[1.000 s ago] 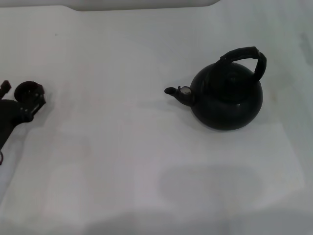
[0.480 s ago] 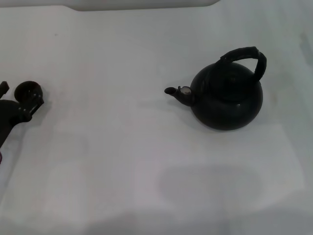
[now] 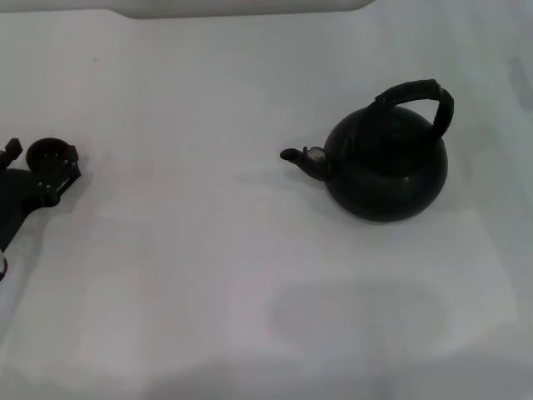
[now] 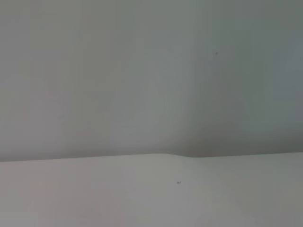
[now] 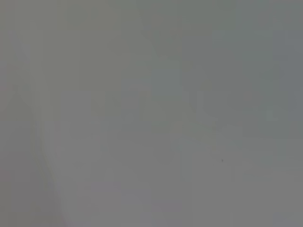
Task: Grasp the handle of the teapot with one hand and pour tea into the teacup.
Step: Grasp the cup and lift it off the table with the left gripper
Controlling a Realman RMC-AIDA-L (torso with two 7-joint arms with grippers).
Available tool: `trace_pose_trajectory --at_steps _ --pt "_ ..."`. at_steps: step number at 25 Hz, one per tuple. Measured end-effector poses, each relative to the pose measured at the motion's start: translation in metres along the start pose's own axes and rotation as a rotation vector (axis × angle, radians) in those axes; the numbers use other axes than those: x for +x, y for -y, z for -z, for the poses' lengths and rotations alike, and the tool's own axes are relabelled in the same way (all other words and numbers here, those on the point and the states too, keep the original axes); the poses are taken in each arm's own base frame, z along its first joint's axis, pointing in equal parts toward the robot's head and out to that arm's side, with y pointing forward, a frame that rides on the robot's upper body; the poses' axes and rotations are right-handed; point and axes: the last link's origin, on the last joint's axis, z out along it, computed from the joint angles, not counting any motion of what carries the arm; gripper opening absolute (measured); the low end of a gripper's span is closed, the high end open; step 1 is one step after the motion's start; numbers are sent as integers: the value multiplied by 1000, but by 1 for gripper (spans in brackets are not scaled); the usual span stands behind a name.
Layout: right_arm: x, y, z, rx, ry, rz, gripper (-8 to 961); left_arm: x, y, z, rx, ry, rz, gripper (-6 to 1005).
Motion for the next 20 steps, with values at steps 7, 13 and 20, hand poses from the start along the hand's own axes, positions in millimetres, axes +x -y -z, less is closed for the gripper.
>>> trace_pose_trajectory --at_steps 7,13,20 --pt "0 1 1 2 -1 -1 688 1 0 0 0 -7 2 883" --pt "0 2 2 5 -1 0 689 1 -1 -1 -2 -6 2 880" --pt "0 3 2 6 -1 0 688 -1 -1 0 1 2 4 877"
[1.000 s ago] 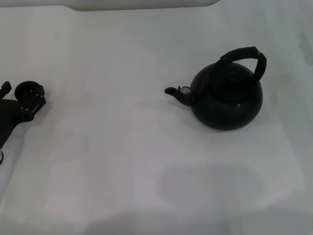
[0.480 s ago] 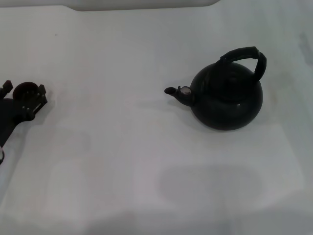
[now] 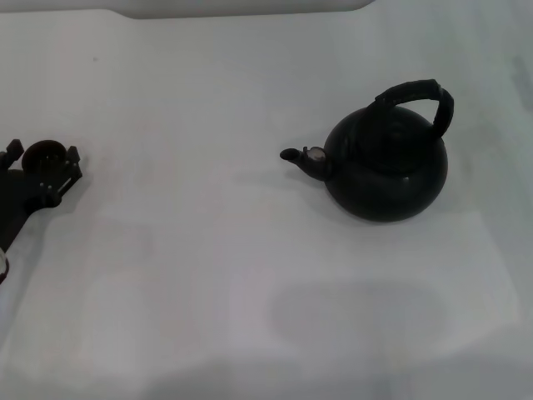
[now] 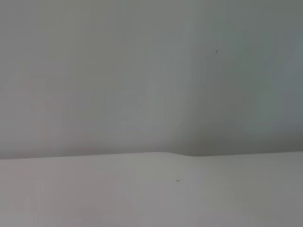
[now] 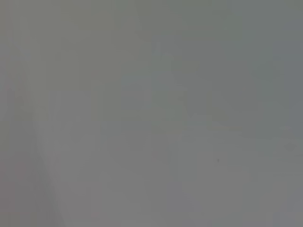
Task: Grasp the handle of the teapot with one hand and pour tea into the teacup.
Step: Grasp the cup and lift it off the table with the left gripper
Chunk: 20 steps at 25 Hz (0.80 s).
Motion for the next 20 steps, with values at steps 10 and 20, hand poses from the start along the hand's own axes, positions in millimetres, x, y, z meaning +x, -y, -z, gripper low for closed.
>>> trace_pose_trajectory --at_steps 10,20 --pt "-3 2 1 6 17 -2 689 -4 0 0 6 27 2 872" --pt "-3 3 2 13 22 -4 689 -4 0 0 3 30 0 867"
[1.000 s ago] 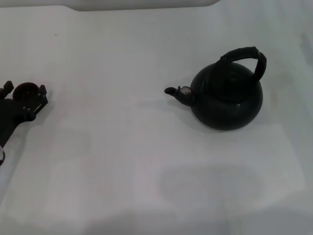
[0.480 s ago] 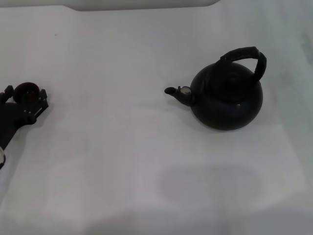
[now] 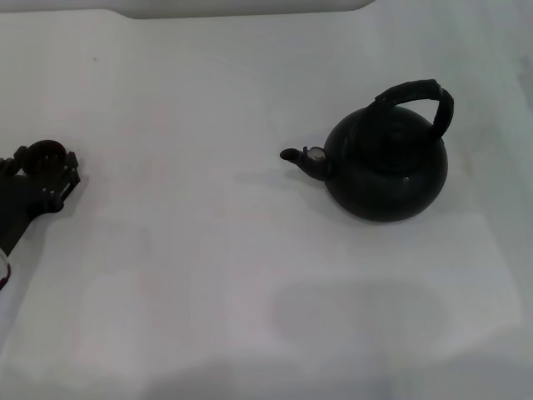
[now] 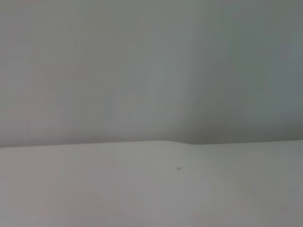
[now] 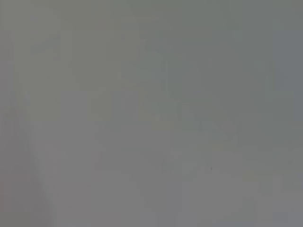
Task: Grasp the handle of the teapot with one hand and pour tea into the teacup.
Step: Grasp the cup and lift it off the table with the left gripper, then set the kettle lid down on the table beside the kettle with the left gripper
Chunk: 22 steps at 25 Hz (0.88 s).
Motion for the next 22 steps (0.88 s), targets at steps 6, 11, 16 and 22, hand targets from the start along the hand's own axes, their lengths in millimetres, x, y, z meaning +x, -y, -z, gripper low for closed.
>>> trace_pose_trajectory --at_steps 6,11,16,22 --pt "-2 0 0 -5 10 0 688 -1 -1 0 -2 1 3 752" --pt "-3 -1 0 -10 19 1 689 4 -3 0 -15 -30 2 695" --pt "-3 -1 0 -10 19 0 689 16 -17 -6 -100 -89 -26 694" --pt "-3 -2 -1 -12 19 -3 688 22 -51 -21 -282 -73 -88 695"
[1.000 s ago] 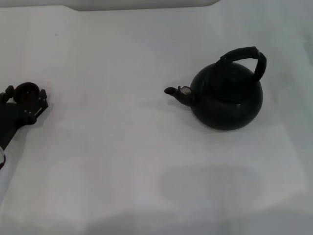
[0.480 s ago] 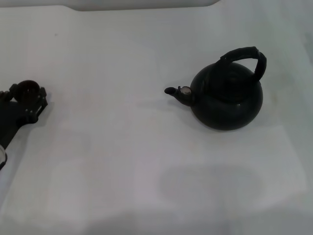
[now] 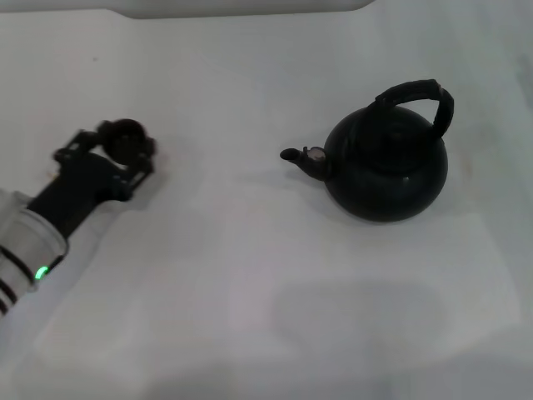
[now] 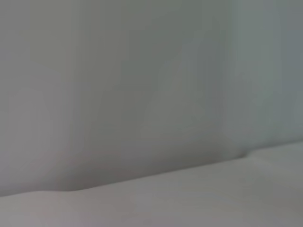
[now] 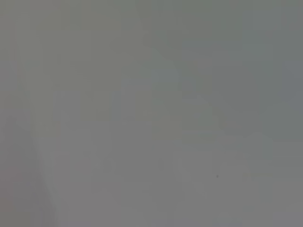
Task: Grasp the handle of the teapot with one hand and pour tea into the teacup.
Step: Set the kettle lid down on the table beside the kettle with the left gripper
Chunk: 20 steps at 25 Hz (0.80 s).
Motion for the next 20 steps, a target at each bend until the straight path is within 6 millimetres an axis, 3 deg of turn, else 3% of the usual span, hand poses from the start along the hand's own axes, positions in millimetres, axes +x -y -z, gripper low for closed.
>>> trace_pose_trajectory --at_steps 5,10,20 --pt "0 0 0 -1 0 0 689 -2 -21 -5 -106 19 -16 695" --pt "0 0 0 -1 1 0 689 -12 -35 5 -163 48 -8 695" --pt "-2 -1 -5 -9 7 5 688 -19 -38 16 -162 55 10 695"
